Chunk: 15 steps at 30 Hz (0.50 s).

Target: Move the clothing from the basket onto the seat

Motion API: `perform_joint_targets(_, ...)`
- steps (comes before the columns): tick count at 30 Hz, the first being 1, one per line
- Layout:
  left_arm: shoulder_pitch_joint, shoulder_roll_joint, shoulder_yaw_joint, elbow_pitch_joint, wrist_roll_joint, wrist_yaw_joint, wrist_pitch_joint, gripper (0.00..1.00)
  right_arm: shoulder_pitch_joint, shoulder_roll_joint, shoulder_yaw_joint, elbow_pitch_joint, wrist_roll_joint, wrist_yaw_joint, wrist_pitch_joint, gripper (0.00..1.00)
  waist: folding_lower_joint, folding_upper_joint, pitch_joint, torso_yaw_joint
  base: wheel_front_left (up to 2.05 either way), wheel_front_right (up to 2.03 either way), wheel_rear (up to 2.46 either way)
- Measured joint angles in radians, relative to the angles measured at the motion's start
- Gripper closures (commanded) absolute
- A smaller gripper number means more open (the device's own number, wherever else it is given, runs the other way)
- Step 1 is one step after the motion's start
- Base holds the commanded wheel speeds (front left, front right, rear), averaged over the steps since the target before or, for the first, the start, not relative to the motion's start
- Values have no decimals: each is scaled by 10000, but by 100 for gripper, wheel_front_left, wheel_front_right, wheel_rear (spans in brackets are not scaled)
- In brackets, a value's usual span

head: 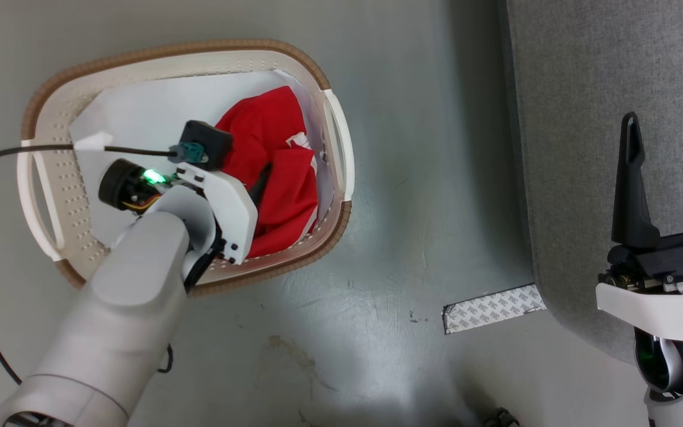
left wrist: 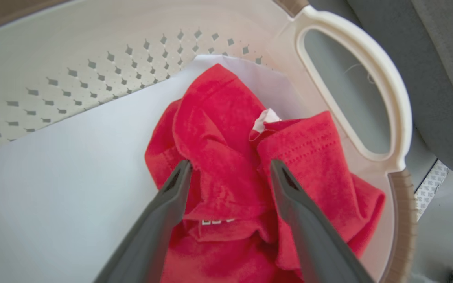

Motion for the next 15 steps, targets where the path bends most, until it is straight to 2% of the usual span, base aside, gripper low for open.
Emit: perform_joint_targets(15, -397, 117, -1476, 138, -1277, 0, 4, 0, 119, 0, 52, -59, 23, 0, 0, 0, -1, 1, 329, -131, 0, 0, 0)
